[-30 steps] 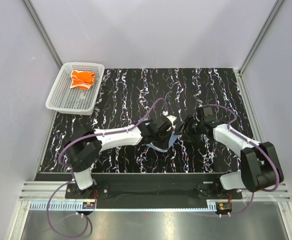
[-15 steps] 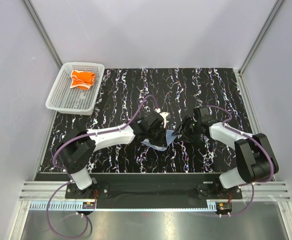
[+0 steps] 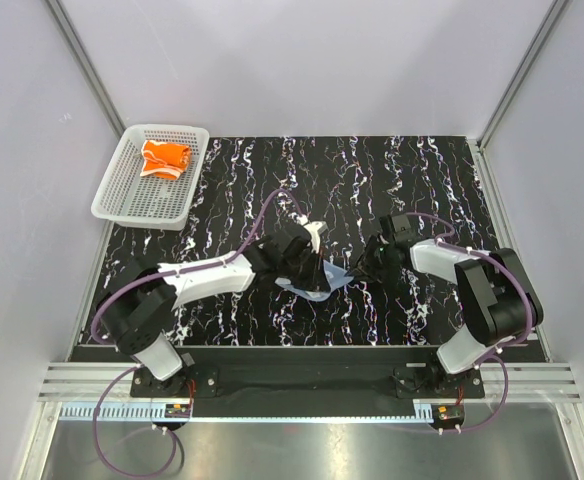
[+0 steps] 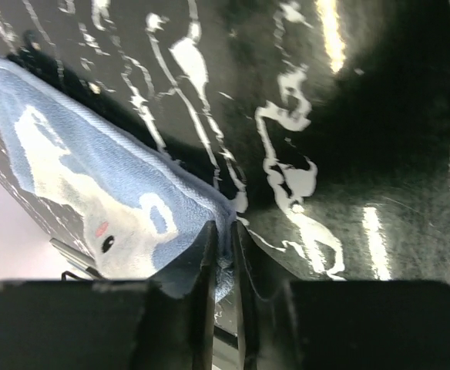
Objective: Roll the towels
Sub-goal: Roll the towel
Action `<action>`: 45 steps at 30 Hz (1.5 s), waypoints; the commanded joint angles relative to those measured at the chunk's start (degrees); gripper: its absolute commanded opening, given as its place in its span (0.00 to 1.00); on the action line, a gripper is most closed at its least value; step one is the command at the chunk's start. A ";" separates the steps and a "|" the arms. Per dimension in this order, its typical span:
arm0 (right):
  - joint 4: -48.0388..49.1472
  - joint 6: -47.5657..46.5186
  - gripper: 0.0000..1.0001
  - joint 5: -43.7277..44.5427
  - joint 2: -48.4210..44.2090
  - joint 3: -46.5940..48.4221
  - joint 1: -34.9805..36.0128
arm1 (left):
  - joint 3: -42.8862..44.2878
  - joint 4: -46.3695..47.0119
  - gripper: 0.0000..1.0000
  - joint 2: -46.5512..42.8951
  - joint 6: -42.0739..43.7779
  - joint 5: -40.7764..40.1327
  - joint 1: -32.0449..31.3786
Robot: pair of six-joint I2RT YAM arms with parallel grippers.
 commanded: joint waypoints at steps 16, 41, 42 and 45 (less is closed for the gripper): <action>-18.54 -9.58 0.61 13.31 -1.50 17.99 0.35 | -12.63 11.39 0.00 -8.41 -11.27 -0.27 1.17; 14.40 -7.56 0.27 -18.41 -14.16 -3.63 3.15 | -30.13 31.18 0.00 -4.99 -38.44 7.46 11.80; 15.36 -7.56 0.25 -18.58 -13.55 -3.80 3.60 | -30.13 30.66 0.00 -4.73 -38.71 7.63 12.07; 18.69 -6.78 0.20 -19.72 -11.88 -4.94 4.92 | -30.66 29.95 0.00 -4.55 -39.59 7.28 12.68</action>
